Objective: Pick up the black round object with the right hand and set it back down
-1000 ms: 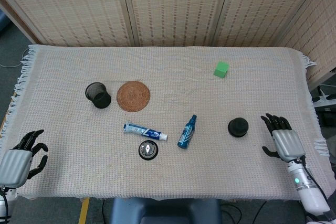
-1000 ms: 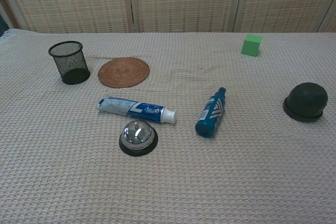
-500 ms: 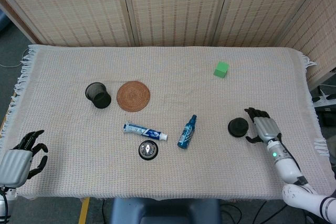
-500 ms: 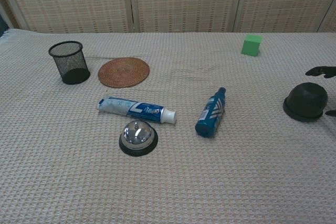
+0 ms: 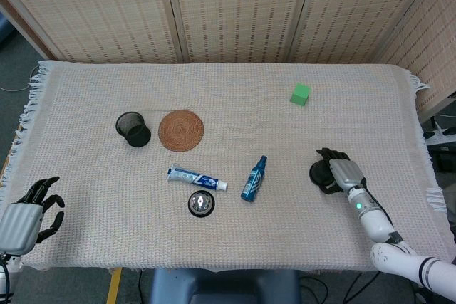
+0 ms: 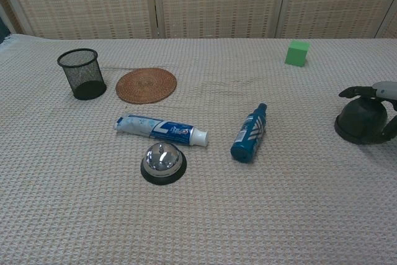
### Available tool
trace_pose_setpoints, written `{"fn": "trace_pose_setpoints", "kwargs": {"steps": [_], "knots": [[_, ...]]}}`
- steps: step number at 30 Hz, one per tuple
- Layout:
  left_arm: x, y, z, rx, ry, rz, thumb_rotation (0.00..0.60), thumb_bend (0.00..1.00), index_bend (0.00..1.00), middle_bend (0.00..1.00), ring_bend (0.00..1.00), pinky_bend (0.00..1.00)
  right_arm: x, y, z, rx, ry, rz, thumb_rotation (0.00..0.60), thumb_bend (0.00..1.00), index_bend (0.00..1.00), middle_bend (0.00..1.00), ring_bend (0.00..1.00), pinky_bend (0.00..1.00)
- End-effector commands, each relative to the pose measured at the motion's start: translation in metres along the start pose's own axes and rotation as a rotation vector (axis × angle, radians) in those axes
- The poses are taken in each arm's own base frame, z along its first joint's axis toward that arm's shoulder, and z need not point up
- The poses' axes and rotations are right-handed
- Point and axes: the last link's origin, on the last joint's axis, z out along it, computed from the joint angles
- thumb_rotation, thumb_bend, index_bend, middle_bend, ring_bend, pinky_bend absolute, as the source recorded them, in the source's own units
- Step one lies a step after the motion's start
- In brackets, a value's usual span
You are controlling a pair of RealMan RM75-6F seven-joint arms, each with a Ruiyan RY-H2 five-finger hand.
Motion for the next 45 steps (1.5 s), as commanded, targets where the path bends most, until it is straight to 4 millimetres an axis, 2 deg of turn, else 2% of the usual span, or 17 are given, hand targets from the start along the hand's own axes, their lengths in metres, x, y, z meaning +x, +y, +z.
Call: {"fn": "trace_pose_setpoints", "kwargs": {"steps": [1,3,7,10,15,20,24,27,32,37,39,42,45], "knots": [[0.000,0.000,0.000,0.000,-0.002,0.000,0.600,0.42,0.52,0.13,0.14,0.53,-0.001,-0.002,0.004,0.003,0.000,0.010,0.600,0.20,0.00,0.03,0.10,0.24],[-0.001,0.000,0.000,0.000,-0.004,0.001,0.600,0.42,0.52,0.13,0.14,0.53,-0.003,-0.002,0.007,0.005,0.004,0.017,0.600,0.20,0.00,0.09,0.18,0.34],[0.000,0.000,0.001,-0.001,-0.004,0.001,0.600,0.42,0.52,0.13,0.14,0.53,-0.004,-0.002,0.011,0.007,0.023,0.018,0.600,0.20,0.03,0.20,0.31,0.48],[0.000,0.000,0.000,0.000,-0.001,-0.001,0.600,0.42,0.52,0.13,0.14,0.52,-0.005,-0.001,0.012,0.005,0.048,0.010,0.600,0.20,0.16,0.30,0.43,0.58],[0.001,-0.001,0.000,0.001,0.004,-0.003,0.600,0.42,0.52,0.13,0.14,0.52,-0.004,0.005,0.010,-0.018,0.097,-0.012,0.600,0.22,0.46,0.45,0.61,0.75],[0.001,0.000,0.000,-0.002,0.002,-0.002,0.600,0.42,0.52,0.13,0.14,0.52,-0.003,0.018,0.008,-0.075,0.124,-0.056,0.600,0.28,0.62,0.55,0.71,0.86],[0.000,0.000,0.000,-0.005,-0.003,-0.001,0.600,0.42,0.52,0.13,0.14,0.52,0.004,0.018,0.002,-0.076,0.195,-0.073,0.600,0.31,0.66,0.58,0.73,0.88],[-0.001,0.001,0.000,-0.006,-0.005,-0.001,0.600,0.42,0.52,0.13,0.14,0.53,0.012,0.006,-0.009,0.011,0.313,-0.058,0.600,0.31,0.67,0.58,0.73,0.88],[0.000,0.001,0.000,-0.004,-0.004,0.000,0.600,0.42,0.52,0.13,0.14,0.52,0.026,-0.021,-0.042,0.329,0.560,0.040,0.600,0.31,0.67,0.58,0.73,0.88],[0.001,0.001,-0.001,-0.004,0.003,0.001,0.600,0.42,0.52,0.13,0.14,0.53,0.030,-0.027,-0.064,0.542,0.716,0.087,0.600,0.31,0.67,0.58,0.73,0.88],[0.001,0.002,-0.001,-0.005,0.003,0.000,0.600,0.42,0.52,0.13,0.14,0.53,0.028,-0.021,-0.064,0.525,0.702,0.071,0.600,0.31,0.67,0.58,0.73,0.88],[0.000,0.002,-0.001,-0.006,0.000,0.000,0.600,0.42,0.52,0.13,0.14,0.52,0.025,-0.008,-0.060,0.419,0.583,0.023,0.600,0.31,0.67,0.58,0.73,0.88],[0.000,0.002,-0.001,-0.005,-0.003,0.000,0.600,0.42,0.52,0.13,0.14,0.53,0.022,0.010,-0.055,0.211,0.411,-0.068,0.600,0.31,0.68,0.58,0.73,0.88]]}}
